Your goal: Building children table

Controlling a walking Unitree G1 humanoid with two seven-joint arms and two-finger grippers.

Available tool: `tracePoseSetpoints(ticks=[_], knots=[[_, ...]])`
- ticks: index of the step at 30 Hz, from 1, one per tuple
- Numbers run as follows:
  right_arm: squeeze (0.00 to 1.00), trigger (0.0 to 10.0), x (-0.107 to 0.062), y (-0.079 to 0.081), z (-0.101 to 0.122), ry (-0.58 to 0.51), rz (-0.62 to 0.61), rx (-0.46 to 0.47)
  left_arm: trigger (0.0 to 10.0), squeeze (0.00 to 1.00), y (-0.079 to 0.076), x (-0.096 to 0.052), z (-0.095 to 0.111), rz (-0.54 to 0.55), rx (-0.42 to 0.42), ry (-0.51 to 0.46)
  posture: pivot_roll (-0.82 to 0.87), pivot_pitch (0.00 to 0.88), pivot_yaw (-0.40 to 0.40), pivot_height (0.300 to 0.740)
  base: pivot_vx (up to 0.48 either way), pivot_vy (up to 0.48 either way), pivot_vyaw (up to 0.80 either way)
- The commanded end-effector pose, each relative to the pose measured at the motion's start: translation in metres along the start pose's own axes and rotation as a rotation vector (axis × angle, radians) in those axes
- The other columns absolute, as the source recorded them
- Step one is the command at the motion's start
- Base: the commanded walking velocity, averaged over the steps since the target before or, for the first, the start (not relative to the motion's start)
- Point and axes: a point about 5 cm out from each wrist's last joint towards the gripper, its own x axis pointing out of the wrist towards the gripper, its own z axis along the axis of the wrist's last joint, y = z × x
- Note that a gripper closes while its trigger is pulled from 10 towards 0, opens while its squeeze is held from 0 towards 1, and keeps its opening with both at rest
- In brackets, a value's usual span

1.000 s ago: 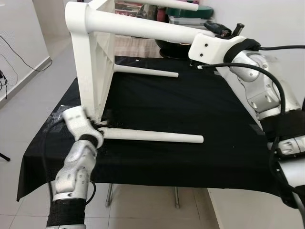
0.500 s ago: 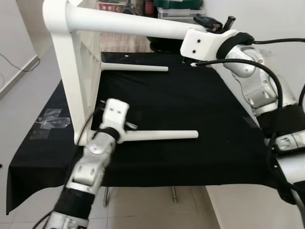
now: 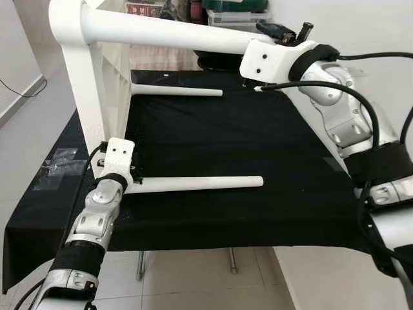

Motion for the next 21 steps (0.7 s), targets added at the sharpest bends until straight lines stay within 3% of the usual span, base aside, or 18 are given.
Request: tracePoseSetpoints(ticks=[1, 2, 4, 6, 8, 11, 13, 16, 17, 18, 19, 20, 21], knots=[[0.00, 0.0, -0.004, 0.007, -0.017, 0.066, 0.039, 0.025, 0.0, 0.00, 0.044, -0.007, -0.023, 0.176, 0.023, 0.076, -0.04, 0.047, -0.052, 0.740, 0.000, 0.000, 0.00], [0.00, 0.0, -0.004, 0.007, -0.017, 0.066, 0.039, 0.025, 0.0, 0.00, 0.044, -0.007, -0.023, 0.176, 0.023, 0.076, -0.04, 0.047, -0.052, 0.740, 0.000, 0.000, 0.00], [0.00, 0.0, -0.005, 0.008, -0.019, 0.079, 0.046, 0.038, 0.0, 0.00, 0.067, -0.007, -0.023, 0.248, 0.036, 0.069, -0.04, 0.047, -0.051, 0.740, 0.000, 0.000, 0.00], [0.00, 0.0, -0.006, 0.012, -0.025, 0.106, 0.062, 0.063, 0.0, 0.00, 0.088, -0.006, -0.010, 0.304, 0.051, 0.023, -0.04, 0.048, -0.054, 0.740, 0.000, 0.000, 0.00], [0.00, 0.0, -0.006, 0.012, -0.025, 0.106, 0.062, 0.063, 0.0, 0.00, 0.088, -0.006, -0.010, 0.304, 0.051, 0.023, -0.04, 0.048, -0.054, 0.740, 0.000, 0.000, 0.00], [0.00, 0.0, -0.010, 0.031, -0.040, 0.181, 0.121, 0.189, 0.0, 0.00, 0.131, -0.005, 0.036, 0.386, 0.101, -0.112, -0.02, 0.050, -0.057, 0.740, 0.000, 0.000, 0.00], [0.00, 0.0, -0.010, 0.034, -0.042, 0.190, 0.130, 0.210, 0.0, 0.00, 0.136, -0.005, 0.043, 0.395, 0.108, -0.132, -0.02, 0.050, -0.057, 0.740, 0.000, 0.000, 0.00], [0.00, 0.0, -0.011, 0.047, -0.055, 0.261, 0.144, 0.408, 0.0, 0.00, 0.162, -0.004, 0.109, 0.399, 0.195, -0.304, 0.00, 0.051, -0.059, 0.740, 0.000, 0.000, 0.00], [0.00, 0.0, -0.011, 0.047, -0.055, 0.261, 0.144, 0.408, 0.0, 0.00, 0.162, -0.004, 0.109, 0.399, 0.195, -0.304, 0.00, 0.051, -0.059, 0.740, 0.000, 0.000, 0.00], [0.00, 0.0, -0.011, 0.051, -0.063, 0.305, 0.132, 0.485, 0.0, 0.00, 0.167, -0.005, 0.147, 0.370, 0.242, -0.400, 0.01, 0.053, -0.059, 0.740, 0.000, 0.000, 0.00], [0.00, 0.0, -0.011, 0.052, -0.067, 0.326, 0.124, 0.509, 0.0, 0.00, 0.167, -0.006, 0.165, 0.347, 0.259, -0.443, 0.02, 0.052, -0.060, 0.740, 0.000, 0.000, 0.00], [0.00, 0.0, -0.011, 0.052, -0.067, 0.326, 0.124, 0.509, 0.0, 0.00, 0.167, -0.006, 0.165, 0.347, 0.259, -0.443, 0.02, 0.052, -0.060, 0.740, 0.000, 0.000, 0.00], [0.00, 0.0, -0.011, 0.053, -0.070, 0.344, 0.113, 0.537, 0.0, 0.00, 0.166, -0.006, 0.180, 0.325, 0.274, -0.476, 0.02, 0.053, -0.059, 0.740, 0.000, 0.000, 0.00]])
